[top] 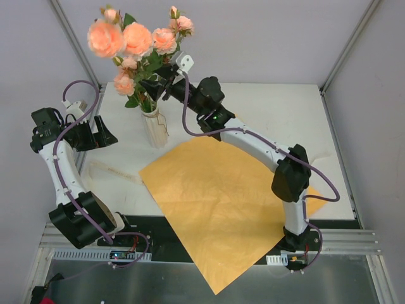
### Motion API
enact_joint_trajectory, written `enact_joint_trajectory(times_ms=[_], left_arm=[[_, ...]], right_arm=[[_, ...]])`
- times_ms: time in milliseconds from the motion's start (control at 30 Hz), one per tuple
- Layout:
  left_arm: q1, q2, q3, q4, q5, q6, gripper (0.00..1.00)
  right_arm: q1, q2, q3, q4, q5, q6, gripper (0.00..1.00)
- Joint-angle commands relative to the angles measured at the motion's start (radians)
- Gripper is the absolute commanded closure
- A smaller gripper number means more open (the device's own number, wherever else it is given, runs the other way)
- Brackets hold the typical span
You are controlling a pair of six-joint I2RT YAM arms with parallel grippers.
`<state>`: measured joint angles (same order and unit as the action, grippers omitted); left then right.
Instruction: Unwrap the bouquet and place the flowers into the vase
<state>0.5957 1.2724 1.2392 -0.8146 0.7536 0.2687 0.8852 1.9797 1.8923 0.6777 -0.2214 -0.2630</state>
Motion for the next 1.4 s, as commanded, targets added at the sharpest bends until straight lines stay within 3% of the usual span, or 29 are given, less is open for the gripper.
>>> enact_joint_trajectory(times_ms=[0,333,500,633,800,867,933,1167,1367], left_arm=[[0.0,-0.047,0.011,-0.026,0.027,0.015,0.01],[0.0,-0.061,0.04,-0.044,0.044,0.003,0.01],[0.0,-0.077,0.049,-0.057,0.043,0.001,0.01],[-0.001,-0.084,0.06,-0.069,0.041,0.0,0.01],[0.0,-0.102,0.074,-0.08,0.047,-0.008,0.01],[0.0,-0.108,0.077,-0.086,0.053,-0.011,0.01],[-0.002,-0.116,0.072,-0.09,0.058,-0.011,0.01],[-0.007,-0.139,-0.012,-0.092,0.095,-0.003,0.01],[-0.043,-0.143,-0.067,-0.087,0.055,0.009,0.01]], right_arm=[[0.014,-0.068,0.001,-0.067,0.028,0.014,0.39],[0.0,-0.039,0.256,-0.647,0.132,0.024,0.35],[-0.034,-0.036,0.292,-0.891,0.171,0.093,0.35],[-0.074,-0.083,0.236,-1.013,0.166,0.168,0.35],[-0.077,-0.246,-0.057,-0.974,0.18,0.142,0.29],[-0.084,-0.306,-0.125,-1.012,0.191,0.123,0.23],[-0.097,-0.35,-0.154,-1.079,0.201,0.128,0.03],[-0.138,-0.462,-0.304,-1.241,0.401,0.215,0.04],[-0.149,-0.53,-0.412,-1.262,0.432,0.18,0.04]])
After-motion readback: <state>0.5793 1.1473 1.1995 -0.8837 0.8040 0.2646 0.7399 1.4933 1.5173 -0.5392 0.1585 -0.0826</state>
